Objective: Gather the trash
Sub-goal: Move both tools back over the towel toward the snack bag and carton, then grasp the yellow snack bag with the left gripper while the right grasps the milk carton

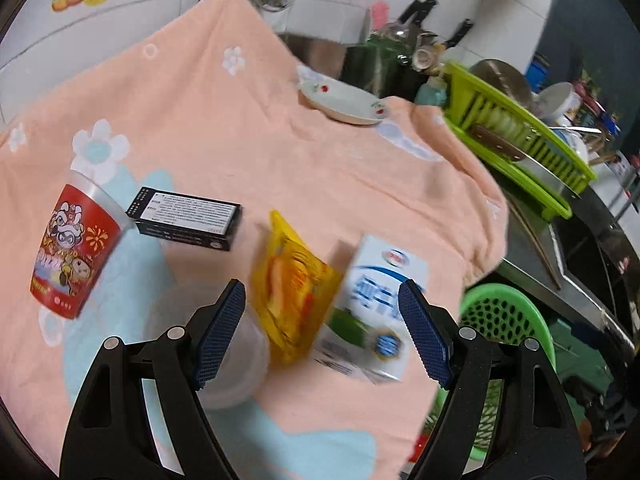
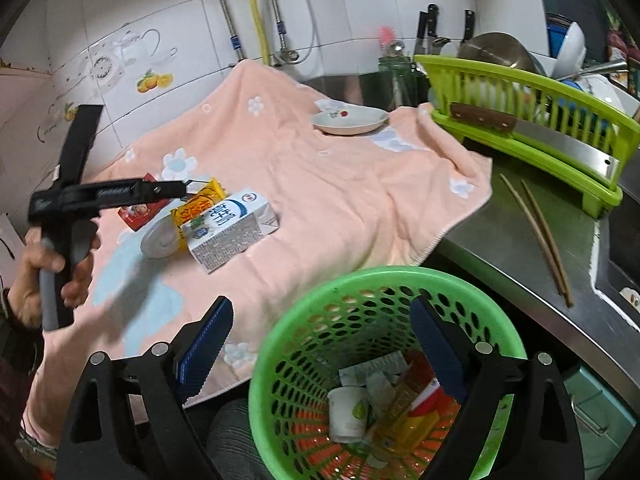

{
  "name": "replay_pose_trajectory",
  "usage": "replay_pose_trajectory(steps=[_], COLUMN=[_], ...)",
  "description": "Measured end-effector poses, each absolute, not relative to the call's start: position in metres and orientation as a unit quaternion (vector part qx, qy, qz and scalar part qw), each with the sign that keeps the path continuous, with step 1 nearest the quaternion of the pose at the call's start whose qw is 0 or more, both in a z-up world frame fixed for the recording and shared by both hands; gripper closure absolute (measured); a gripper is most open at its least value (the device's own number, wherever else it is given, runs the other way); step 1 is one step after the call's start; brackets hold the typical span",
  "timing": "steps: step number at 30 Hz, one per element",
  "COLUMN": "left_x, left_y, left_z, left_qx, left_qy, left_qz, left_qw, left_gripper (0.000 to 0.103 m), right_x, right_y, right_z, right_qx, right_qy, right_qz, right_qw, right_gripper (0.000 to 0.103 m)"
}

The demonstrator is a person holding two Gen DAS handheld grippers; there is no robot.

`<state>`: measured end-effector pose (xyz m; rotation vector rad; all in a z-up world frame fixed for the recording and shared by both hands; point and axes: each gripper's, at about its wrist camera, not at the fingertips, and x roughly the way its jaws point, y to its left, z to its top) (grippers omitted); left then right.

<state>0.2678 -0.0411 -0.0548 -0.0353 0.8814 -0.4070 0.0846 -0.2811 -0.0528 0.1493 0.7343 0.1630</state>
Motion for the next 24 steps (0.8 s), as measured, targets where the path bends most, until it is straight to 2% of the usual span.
replay_pose_trajectory(steps=[11, 14, 19, 22, 24], left_x=[0.316, 0.322, 0.326, 0.322, 0.319], left_y=[-0.041, -0.042, -0.045, -0.041, -0.038], left_z=[-0.093, -0.103, -0.115, -0.114, -0.111], left_qx=[-0.037, -0.040, -0.058, -0.068, -0.074], left_qy=[0.472, 0.483, 0.496, 0.490, 0.484], left_qz=[-0.211, -0.223, -0.248, -0.256, -0.258], left_qw=[0.855, 0.846, 0.830, 0.830, 0.833], left_gripper=[0.032, 0.040, 0.069, 0.081, 0.085], right_x=[0.112, 0.119, 0.132, 0.140, 0.145], right_y=[-0.251, -0.243, -0.232, -0.226, -0.222], right_z=[-0.060, -0.062, -0.064, -0.064, -0.063], right_qx=[0.066, 0.064, 0.074, 0.086, 0.095], right_qy=[0.379, 0.384, 0.393, 0.399, 0.402], right_qz=[0.103, 0.110, 0.119, 0.127, 0.132], right_qw=[0.917, 0.915, 0.909, 0.904, 0.901], right_gripper=[0.016, 0.016, 0.016, 0.016, 0.016])
